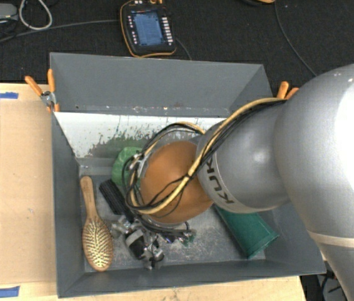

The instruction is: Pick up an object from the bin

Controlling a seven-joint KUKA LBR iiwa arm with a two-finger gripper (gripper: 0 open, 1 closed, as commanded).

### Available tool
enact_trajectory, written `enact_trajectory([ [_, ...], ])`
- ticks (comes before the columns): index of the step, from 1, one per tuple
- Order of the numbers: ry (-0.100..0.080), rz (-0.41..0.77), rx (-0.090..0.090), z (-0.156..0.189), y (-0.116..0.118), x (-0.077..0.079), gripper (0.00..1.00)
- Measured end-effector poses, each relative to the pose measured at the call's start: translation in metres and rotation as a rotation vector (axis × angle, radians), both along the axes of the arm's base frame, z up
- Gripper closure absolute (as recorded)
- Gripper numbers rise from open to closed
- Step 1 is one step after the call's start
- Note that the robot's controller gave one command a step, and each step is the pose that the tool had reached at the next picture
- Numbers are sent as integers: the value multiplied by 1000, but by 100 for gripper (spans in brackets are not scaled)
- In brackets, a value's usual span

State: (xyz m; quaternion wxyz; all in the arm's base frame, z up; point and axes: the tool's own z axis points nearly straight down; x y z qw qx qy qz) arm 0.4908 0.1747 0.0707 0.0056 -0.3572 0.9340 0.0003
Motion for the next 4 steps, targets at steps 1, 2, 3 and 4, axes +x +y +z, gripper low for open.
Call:
enact_trajectory([
  [1,-7,-409,8,4,20,37,0],
  [2,6,-36,-1,-1,1,2,100],
  [3,6,-36,0,-1,1,2,100],
  [4,8,-38,-1,7,1,1,100],
])
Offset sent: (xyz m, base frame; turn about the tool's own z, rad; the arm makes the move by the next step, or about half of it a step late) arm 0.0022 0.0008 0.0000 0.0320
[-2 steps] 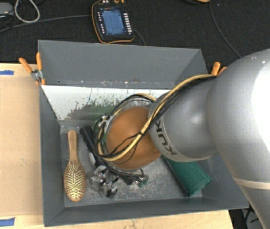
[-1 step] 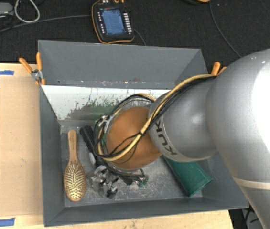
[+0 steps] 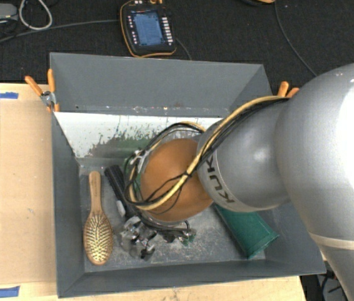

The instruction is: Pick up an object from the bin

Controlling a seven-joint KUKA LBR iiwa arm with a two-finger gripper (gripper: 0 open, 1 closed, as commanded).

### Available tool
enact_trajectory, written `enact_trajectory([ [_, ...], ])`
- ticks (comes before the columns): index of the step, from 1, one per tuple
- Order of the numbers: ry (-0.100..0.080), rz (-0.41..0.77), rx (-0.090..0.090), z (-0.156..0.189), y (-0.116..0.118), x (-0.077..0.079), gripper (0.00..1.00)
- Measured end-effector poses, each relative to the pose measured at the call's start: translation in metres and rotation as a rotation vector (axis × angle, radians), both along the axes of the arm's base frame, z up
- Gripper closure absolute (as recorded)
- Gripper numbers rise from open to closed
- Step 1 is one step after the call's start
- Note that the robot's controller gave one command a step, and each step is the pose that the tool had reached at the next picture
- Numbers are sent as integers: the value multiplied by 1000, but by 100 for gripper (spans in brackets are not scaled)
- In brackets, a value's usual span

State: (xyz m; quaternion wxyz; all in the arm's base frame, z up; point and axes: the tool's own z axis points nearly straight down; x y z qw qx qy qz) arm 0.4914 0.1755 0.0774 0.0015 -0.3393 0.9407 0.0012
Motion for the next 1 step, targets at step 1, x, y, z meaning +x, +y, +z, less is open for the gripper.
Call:
enact_trajectory([
  [1,2,-1,0,19,0,0,100],
])
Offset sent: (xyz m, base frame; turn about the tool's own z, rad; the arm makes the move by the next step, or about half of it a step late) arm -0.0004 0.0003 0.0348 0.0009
